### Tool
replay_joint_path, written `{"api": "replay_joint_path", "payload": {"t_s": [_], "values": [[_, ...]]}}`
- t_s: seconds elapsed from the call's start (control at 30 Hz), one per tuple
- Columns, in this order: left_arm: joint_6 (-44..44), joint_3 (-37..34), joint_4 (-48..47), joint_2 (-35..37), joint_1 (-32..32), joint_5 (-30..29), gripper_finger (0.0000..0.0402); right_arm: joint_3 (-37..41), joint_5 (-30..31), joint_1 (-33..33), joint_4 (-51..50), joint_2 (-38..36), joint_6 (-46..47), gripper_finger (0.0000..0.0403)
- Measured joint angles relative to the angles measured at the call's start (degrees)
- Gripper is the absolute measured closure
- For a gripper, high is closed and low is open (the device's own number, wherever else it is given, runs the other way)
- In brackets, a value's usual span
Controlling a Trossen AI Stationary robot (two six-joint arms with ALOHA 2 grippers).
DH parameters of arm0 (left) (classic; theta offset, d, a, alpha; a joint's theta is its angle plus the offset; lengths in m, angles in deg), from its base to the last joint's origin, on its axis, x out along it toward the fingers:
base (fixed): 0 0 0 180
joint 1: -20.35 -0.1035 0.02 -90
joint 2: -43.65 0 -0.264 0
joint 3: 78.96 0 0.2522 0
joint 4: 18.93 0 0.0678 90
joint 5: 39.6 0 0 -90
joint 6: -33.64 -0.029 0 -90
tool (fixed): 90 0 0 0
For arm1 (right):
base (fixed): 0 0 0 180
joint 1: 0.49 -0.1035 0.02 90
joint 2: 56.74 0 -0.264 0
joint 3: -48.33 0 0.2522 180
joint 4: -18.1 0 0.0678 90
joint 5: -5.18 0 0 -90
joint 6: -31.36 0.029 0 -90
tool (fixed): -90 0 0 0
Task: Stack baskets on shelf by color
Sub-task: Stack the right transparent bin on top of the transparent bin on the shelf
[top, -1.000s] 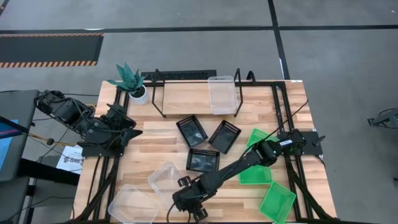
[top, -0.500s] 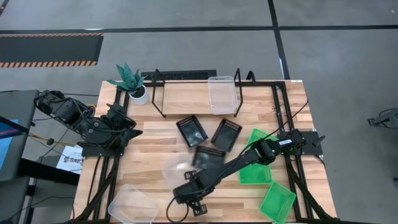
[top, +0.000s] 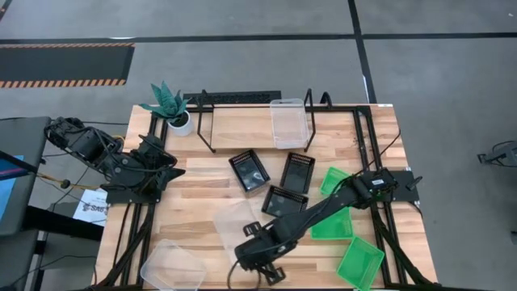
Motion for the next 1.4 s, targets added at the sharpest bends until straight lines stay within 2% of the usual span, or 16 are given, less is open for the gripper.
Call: {"api": "replay_joint_path", "payload": {"t_s": [0.17,0.27,0.4,0.87,1.07,1.3,1.4], "values": [[0.0,0.0,0.0,0.0,0.0,0.0,0.0118,-0.2,0.2,-1.9,-8.6,-3.3,-6.8,0.0399],[-0.7,0.0,0.0,0.0,0.0,0.0,0.0118,-0.1,0.4,-3.2,-15.1,-3.5,-9.7,0.0389],[-1.1,0.0,0.0,0.0,0.0,0.0,0.0118,-0.1,0.6,-5.6,-21.4,-3.5,-18.0,0.0372],[-2.6,0.0,0.0,0.0,0.0,-0.1,0.0118,1.7,0.6,-7.2,-22.2,-3.6,-25.6,0.0364],[-2.6,0.0,0.0,0.0,0.0,-0.1,0.0118,5.5,0.8,-7.2,-22.2,-3.6,-30.6,0.0341],[-3.2,0.0,-0.1,0.0,0.0,-0.1,0.0118,6.9,0.8,-6.5,-20.2,-3.6,-29.8,0.031],[-3.5,0.0,-0.1,0.0,0.0,-0.1,0.0118,6.9,0.8,-6.0,-20.6,-3.6,-26.7,0.0286]]}}
